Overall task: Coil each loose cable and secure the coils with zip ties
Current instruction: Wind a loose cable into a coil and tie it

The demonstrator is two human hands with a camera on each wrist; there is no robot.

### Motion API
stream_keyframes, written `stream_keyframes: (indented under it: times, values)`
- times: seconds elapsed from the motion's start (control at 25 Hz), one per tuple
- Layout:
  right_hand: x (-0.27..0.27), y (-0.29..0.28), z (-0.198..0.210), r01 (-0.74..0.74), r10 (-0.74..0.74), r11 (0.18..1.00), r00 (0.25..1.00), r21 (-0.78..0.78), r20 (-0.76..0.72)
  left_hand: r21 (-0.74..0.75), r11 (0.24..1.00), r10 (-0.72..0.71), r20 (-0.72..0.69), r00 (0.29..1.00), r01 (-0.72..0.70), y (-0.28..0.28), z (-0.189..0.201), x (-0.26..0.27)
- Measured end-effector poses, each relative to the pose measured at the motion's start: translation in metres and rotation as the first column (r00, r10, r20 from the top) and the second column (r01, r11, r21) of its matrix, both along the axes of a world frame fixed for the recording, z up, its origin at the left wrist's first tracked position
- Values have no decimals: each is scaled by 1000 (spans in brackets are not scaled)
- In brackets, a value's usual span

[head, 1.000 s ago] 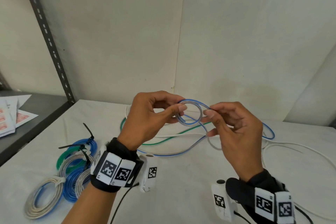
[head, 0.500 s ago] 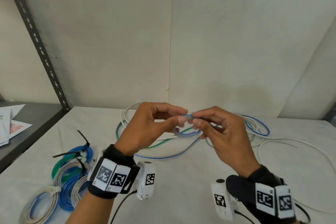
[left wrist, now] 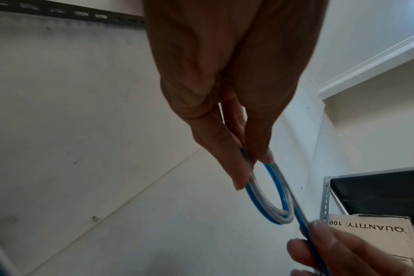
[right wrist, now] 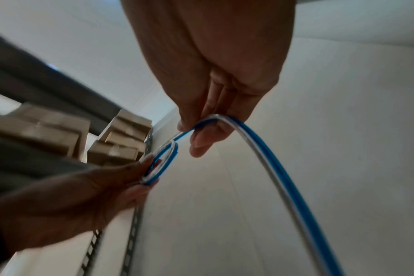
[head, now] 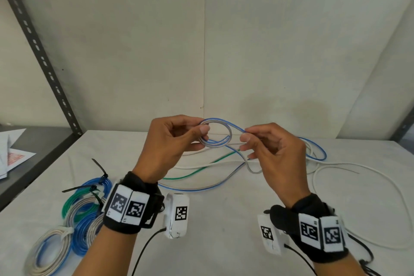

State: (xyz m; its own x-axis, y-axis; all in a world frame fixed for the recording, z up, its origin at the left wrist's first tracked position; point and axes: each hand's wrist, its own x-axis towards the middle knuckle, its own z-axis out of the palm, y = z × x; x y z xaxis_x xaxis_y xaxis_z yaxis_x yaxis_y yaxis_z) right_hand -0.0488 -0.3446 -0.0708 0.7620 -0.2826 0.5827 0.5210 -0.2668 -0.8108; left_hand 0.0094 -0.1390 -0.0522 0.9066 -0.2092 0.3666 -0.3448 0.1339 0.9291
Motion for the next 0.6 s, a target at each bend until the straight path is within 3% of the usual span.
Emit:
stream_keyframes:
  times: [0.16,0.36,0.6]
  values:
    - [1,-5,2,209,-181,950,974,-233,134,-34,999,18,2,1000,-18,-1,0,0]
    - [0,23,-6,3,-1,994,1000,112,-19,-206,978,9,-89,996,-27,-16,-2,-3]
    - [-2,36,-4,-26,15,937,999,348,34,-332,942,-119,-164,979,58,-31,-8,-10]
